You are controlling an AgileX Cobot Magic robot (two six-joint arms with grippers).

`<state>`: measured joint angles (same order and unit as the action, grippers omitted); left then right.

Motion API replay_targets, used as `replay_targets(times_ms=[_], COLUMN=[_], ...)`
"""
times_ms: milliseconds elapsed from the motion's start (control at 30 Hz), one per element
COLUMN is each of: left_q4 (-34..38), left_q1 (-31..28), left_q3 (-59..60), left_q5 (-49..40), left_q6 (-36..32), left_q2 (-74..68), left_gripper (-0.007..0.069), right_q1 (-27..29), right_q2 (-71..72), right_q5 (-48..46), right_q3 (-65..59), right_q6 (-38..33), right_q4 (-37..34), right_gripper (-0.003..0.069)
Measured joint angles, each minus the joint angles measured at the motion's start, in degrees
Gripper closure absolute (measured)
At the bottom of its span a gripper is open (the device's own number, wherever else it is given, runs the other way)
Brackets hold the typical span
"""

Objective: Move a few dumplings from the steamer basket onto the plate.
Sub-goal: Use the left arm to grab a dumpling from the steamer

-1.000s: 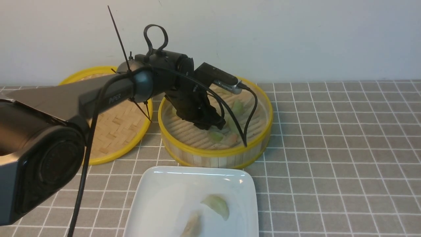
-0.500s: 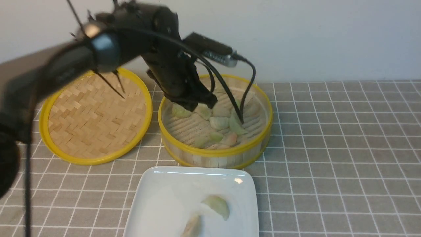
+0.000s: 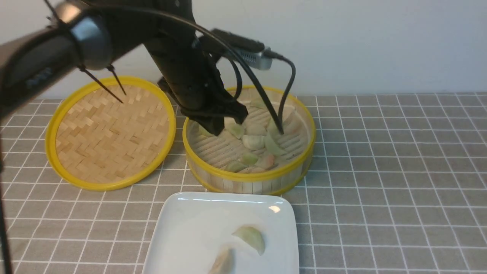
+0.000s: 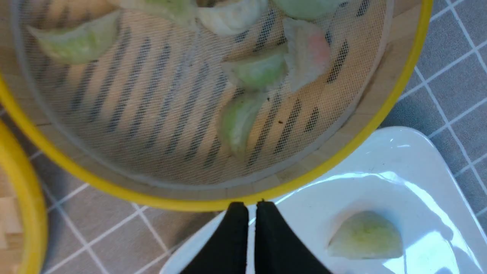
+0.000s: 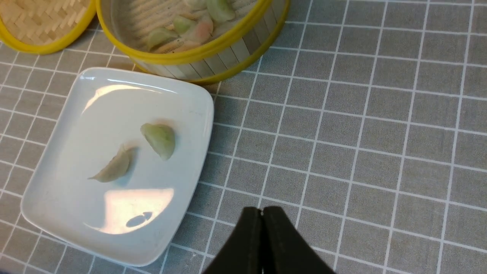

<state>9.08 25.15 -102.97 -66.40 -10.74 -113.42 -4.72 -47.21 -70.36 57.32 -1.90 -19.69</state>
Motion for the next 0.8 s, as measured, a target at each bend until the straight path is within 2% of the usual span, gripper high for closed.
replay_targets(times_ms=[200, 233, 333, 433, 500, 600, 800], left_q4=[1.44, 1.68, 1.88, 1.82, 1.41, 1.00, -0.26], left_q1=[0.68, 0.88, 1.01, 1.01, 1.01, 1.01, 1.01], left_q3=[0.00, 0.05, 0.05, 0.00, 0.00, 0.00, -0.05], left_q5=[5.14, 6.95, 8.55, 9.60, 9.98, 9.98, 8.84], left_q6=[-2.51, -2.60, -0.92, 0.86, 1.62, 1.65, 2.27], left_q2=[-5.46, -6.82, -8.61, -10.42, -11.83, -12.83, -14.03], left_gripper=[0.0441, 0.0360, 0.0255, 0.0183, 0.0155, 0.0154, 0.0204], right_q1=[0.00, 0.00, 0.00, 0.00, 0.00, 0.00, 0.00], right_q2=[0.00, 0.00, 0.00, 0.00, 0.00, 0.00, 0.00], right_q5=[0.00, 0.00, 0.07, 0.07, 0.07, 0.07, 0.07], right_q3=[0.00, 0.00, 0.00, 0.00, 0.00, 0.00, 0.00], right_q6=[-0.06, -0.06, -0.12, -0.12, -0.12, -0.12, -0.12], right_q4=[-0.04, -0.04, -0.11, -0.11, -0.11, -0.11, -0.25], right_gripper=[0.0673, 0.0673, 0.0673, 0.0673, 0.0673, 0.0673, 0.0673])
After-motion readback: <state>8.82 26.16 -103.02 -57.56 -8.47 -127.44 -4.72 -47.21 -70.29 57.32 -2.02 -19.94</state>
